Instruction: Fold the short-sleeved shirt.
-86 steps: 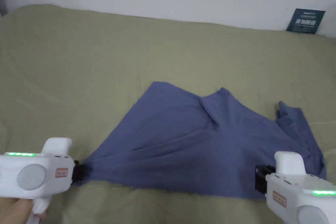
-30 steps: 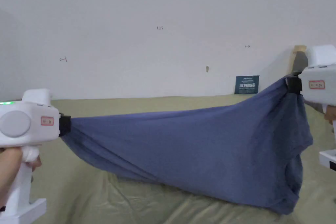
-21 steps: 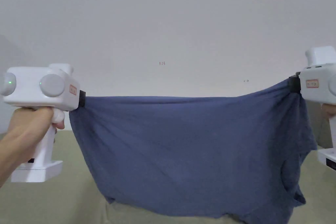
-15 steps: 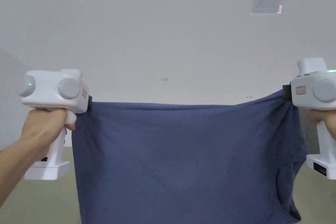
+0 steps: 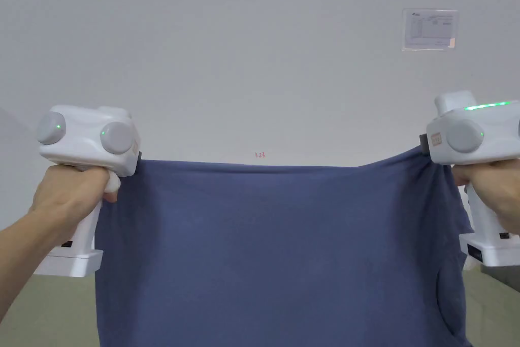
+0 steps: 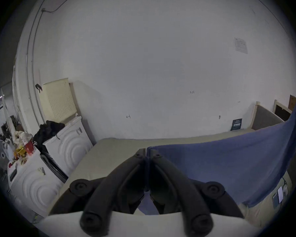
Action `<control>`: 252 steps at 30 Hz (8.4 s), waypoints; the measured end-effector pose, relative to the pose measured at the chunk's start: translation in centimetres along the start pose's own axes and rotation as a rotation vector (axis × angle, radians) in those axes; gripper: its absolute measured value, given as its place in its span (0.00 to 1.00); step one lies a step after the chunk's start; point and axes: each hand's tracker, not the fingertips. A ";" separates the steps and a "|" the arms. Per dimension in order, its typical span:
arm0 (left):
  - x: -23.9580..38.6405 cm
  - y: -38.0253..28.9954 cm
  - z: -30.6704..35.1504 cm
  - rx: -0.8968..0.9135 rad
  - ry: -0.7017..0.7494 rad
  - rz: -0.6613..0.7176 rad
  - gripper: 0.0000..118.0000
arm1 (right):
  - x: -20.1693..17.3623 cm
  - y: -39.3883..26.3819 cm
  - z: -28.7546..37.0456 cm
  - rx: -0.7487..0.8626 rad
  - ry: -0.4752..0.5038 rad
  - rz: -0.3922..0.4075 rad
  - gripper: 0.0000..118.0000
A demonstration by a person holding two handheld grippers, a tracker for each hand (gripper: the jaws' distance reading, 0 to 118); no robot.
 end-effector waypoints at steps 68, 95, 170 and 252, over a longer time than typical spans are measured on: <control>-6.4 -50.7 17.1 -0.478 -0.172 -0.031 0.03 | 1.7 -48.7 29.5 -0.574 0.264 -0.006 0.01; -9.7 -51.3 20.7 -0.513 -0.213 0.164 0.00 | 4.7 -48.2 33.0 -0.607 0.203 -0.140 0.00; -4.2 -44.1 1.5 -0.503 -0.181 0.113 0.81 | 0.3 -44.4 9.9 -0.656 0.204 -0.084 0.83; -7.0 -45.7 13.5 -0.467 -0.207 0.138 0.00 | 2.1 -44.9 25.9 -0.481 0.136 -0.083 0.00</control>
